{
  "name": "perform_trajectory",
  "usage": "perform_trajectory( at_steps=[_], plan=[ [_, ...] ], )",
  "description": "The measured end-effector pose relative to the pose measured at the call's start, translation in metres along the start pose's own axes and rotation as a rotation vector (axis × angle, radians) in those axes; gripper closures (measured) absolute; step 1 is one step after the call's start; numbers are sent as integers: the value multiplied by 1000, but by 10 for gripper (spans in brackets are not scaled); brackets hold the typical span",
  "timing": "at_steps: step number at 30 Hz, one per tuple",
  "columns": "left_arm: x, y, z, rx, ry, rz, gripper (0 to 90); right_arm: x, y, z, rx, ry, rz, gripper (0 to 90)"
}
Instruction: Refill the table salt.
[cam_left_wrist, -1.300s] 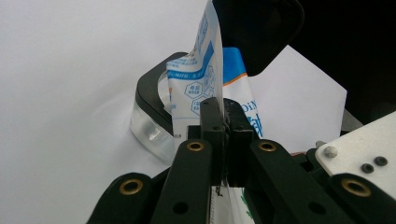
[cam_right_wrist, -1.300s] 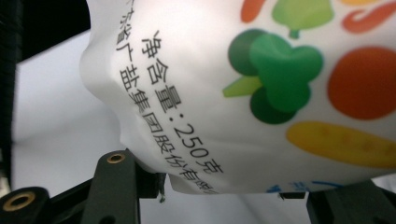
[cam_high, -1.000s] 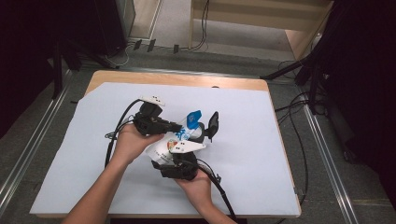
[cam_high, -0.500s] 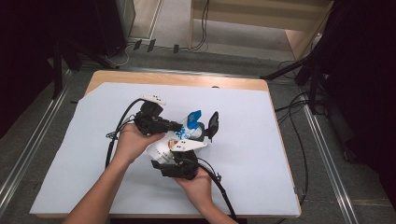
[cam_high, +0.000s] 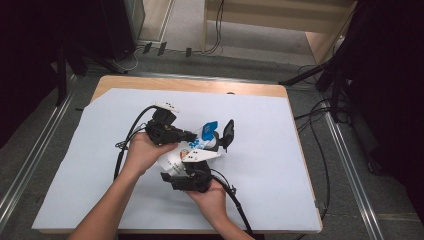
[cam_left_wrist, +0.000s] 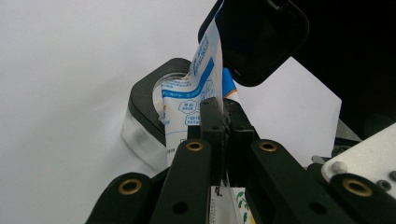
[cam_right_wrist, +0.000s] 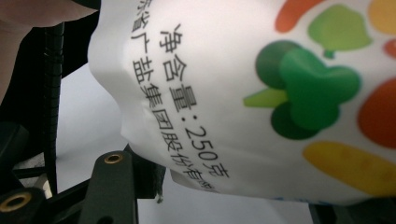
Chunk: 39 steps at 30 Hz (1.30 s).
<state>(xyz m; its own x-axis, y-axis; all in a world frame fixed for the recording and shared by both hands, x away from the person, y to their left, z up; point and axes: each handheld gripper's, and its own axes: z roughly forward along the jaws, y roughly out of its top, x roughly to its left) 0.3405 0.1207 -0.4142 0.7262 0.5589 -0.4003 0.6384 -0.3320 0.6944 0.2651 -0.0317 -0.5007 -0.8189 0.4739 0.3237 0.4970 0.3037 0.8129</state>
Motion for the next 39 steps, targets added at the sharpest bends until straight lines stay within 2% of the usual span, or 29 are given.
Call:
perform_trajectory(
  at_steps=[3, 6, 9, 21, 24, 30, 39],
  plan=[
    [0, 1, 0, -2, -1, -6, 898, -1, 0, 0, -2, 2, 11, 479],
    [0, 1, 0, -8, -10, -3, 895, -3, 0, -2, -12, 6, 28, 549],
    [-2, 1, 1, -4, -7, 8, 894, -2, 1, -3, -17, 12, 34, 553],
    [-2, 2, 0, -14, -10, 11, 889, -3, 2, -3, -19, 19, 47, 561],
    [-2, 2, -1, -20, -11, 11, 890, -3, 2, -4, -24, 34, 54, 561],
    [-3, 4, -4, -32, -5, 10, 900, -3, 3, -3, -18, 45, 36, 564],
    [-4, 4, -6, -37, -6, 0, 900, -2, 3, -3, -19, 48, 41, 578]
  ],
)
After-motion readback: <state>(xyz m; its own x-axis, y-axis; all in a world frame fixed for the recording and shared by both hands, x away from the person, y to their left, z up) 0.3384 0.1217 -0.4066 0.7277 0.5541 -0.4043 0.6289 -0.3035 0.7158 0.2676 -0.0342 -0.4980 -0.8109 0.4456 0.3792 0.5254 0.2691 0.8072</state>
